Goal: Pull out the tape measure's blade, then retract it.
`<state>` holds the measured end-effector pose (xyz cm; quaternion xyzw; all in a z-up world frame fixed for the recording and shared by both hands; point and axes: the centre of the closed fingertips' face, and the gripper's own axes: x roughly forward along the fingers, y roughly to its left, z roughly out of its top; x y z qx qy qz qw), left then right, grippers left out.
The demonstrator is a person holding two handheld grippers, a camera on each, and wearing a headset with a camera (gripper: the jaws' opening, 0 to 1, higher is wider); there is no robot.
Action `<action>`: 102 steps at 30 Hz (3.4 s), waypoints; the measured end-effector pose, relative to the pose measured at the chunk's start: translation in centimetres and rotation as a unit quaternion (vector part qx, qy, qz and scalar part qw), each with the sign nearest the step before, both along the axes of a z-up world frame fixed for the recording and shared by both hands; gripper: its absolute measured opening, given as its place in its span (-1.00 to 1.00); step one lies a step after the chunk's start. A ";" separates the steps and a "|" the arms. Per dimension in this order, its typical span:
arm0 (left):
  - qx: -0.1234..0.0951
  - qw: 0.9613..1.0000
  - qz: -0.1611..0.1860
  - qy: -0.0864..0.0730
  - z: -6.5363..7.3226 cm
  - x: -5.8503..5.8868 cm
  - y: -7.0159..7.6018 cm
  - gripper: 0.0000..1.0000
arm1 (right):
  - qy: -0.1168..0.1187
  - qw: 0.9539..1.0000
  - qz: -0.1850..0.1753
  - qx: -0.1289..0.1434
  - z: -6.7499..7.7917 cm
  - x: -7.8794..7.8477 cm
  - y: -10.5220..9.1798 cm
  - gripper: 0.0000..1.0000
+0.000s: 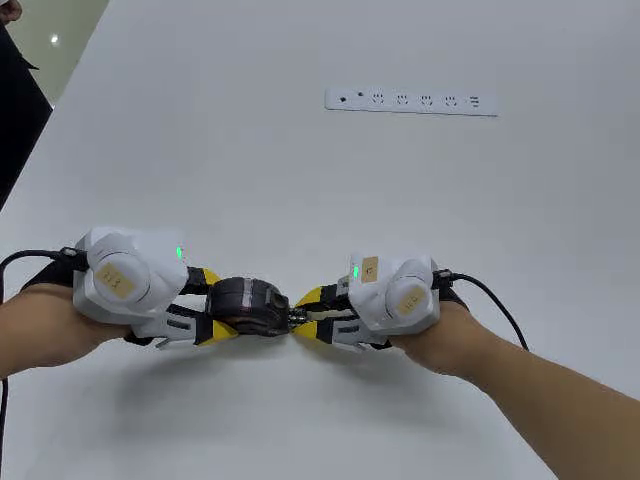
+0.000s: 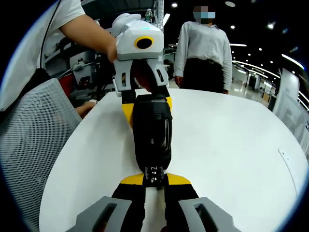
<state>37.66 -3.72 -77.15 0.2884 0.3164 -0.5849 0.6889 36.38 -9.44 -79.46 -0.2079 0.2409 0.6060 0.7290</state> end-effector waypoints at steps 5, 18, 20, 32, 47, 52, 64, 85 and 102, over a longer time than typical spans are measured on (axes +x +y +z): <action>0.000 1.000 0.001 0.001 0.0 0.1 -0.1 -0.50 | -0.002 1.000 -0.001 -0.001 0.1 0.0 -0.4 -0.78; -0.001 1.000 0.002 0.001 -0.1 0.2 -0.1 -0.50 | 0.001 1.000 -0.011 -0.006 0.2 -0.3 -2.6 -0.78; -0.002 1.000 0.002 0.001 -0.1 0.2 -0.1 -0.50 | 0.002 1.000 -0.013 -0.008 0.2 -0.3 -3.0 -0.78; -0.003 1.000 0.004 0.001 -0.2 0.2 -0.1 -0.50 | 0.002 1.000 -0.015 -0.020 0.2 -0.5 -4.9 -0.78; -0.003 1.000 0.003 0.001 -0.1 0.1 -0.1 -0.50 | 0.004 0.999 -0.027 -0.033 0.0 -0.8 -8.1 -0.78; -0.003 1.000 0.003 0.002 -0.1 0.1 -0.1 -0.50 | 0.005 0.999 -0.029 -0.037 0.1 -1.0 -8.6 -0.78; -0.003 1.000 0.003 0.002 0.0 0.0 -0.1 -0.50 | 0.008 0.998 -0.037 -0.045 0.1 -1.5 -10.3 -0.78; -0.005 1.000 0.004 0.002 0.0 0.0 -0.1 -0.49 | 0.010 0.997 -0.050 -0.056 0.2 -1.8 -13.4 -0.79; -0.006 1.000 0.005 0.003 0.0 0.2 -0.1 -0.49 | 0.013 0.996 -0.057 -0.069 0.0 -1.9 -15.8 -0.79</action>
